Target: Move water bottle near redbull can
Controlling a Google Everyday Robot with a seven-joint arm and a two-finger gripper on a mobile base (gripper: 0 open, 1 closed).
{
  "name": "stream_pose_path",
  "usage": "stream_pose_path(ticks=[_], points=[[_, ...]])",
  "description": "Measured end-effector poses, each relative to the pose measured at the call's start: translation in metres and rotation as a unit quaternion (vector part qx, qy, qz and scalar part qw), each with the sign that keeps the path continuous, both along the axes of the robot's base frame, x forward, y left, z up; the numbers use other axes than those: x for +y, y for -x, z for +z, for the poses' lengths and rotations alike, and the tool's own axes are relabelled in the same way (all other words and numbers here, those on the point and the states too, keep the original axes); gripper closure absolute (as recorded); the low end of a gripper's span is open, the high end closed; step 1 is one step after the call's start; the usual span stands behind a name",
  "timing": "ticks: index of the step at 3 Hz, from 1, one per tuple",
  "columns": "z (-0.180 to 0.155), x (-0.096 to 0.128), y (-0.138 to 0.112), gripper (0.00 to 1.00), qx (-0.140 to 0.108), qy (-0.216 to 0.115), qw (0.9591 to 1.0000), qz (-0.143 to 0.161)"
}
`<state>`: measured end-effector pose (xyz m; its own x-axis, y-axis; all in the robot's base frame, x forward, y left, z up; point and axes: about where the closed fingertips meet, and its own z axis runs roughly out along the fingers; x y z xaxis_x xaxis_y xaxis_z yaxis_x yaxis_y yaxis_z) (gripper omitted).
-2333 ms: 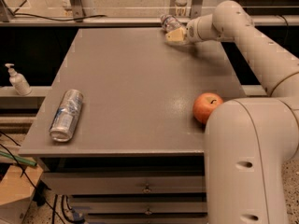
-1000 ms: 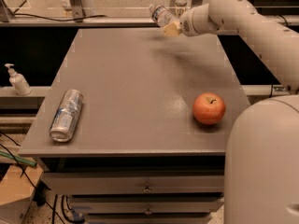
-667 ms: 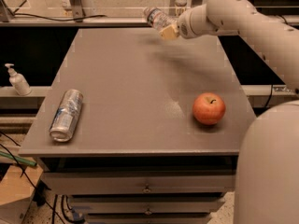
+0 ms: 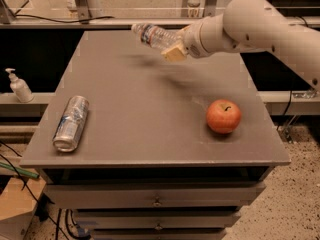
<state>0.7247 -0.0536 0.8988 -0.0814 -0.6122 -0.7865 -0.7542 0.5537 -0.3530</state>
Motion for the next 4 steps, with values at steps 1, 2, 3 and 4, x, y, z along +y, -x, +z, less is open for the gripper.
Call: stream_pose_path(ticks=[1, 2, 3, 4], points=[[0.004, 0.028, 0.052, 1.0, -0.004, -0.006, 0.9967, 0.081], [0.009, 0.05, 0.066, 1.0, -0.027, 0.002, 0.9915, 0.127], [0.005, 0.055, 0.069, 1.0, -0.02, 0.006, 0.9911, 0.132], [0.0, 0.075, 0.085, 1.0, -0.009, 0.018, 0.9868, 0.161]])
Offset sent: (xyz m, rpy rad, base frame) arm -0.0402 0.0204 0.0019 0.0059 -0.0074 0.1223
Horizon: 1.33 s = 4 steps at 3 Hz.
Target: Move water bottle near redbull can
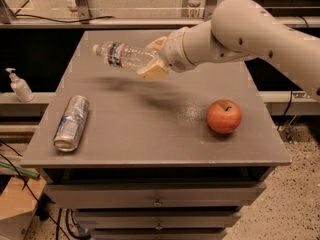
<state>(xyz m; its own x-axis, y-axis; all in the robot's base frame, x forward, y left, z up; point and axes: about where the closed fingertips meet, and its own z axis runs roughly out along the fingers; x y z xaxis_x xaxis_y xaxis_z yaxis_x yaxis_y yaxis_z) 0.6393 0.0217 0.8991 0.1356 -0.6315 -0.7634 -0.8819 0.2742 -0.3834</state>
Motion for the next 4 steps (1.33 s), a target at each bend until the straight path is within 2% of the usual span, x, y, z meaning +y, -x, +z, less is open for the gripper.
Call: stream_pose_path(ticks=[1, 2, 3, 4], points=[[-0.01, 0.018, 0.018, 1.0, 0.013, 0.017, 0.9994, 0.028], [-0.021, 0.029, 0.032, 0.84, 0.027, 0.029, 0.9981, 0.047], [-0.033, 0.041, 0.048, 0.61, 0.046, 0.035, 0.996, 0.068], [-0.044, 0.046, 0.058, 0.39, 0.061, 0.034, 0.9947, 0.076]])
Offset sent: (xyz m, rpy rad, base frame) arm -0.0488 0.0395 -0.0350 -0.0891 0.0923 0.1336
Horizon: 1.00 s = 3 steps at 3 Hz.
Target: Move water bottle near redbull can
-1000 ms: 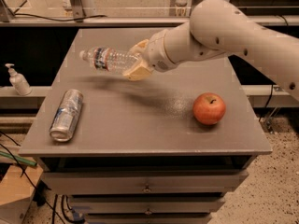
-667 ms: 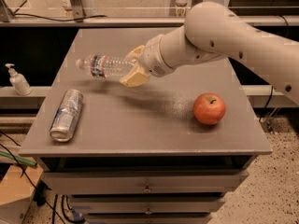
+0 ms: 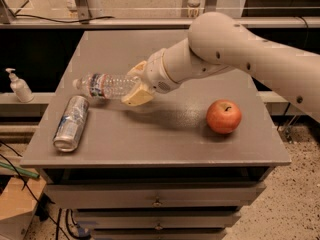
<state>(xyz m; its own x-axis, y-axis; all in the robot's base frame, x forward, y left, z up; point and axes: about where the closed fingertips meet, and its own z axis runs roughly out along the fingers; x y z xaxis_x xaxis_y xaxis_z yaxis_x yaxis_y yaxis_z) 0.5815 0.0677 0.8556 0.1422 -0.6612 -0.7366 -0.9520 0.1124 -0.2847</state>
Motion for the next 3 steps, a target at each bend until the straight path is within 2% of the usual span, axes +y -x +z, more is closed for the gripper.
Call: stream_pose_path(ticks=[1, 2, 3], points=[[-0.0071, 0.0014, 0.0008, 0.16, 0.006, -0.009, 0.9999, -0.006], [-0.0096, 0.003, 0.0016, 0.0, 0.009, -0.017, 0.9998, -0.009], [-0.0096, 0.0031, 0.0017, 0.0, 0.009, -0.017, 0.9998, -0.01]])
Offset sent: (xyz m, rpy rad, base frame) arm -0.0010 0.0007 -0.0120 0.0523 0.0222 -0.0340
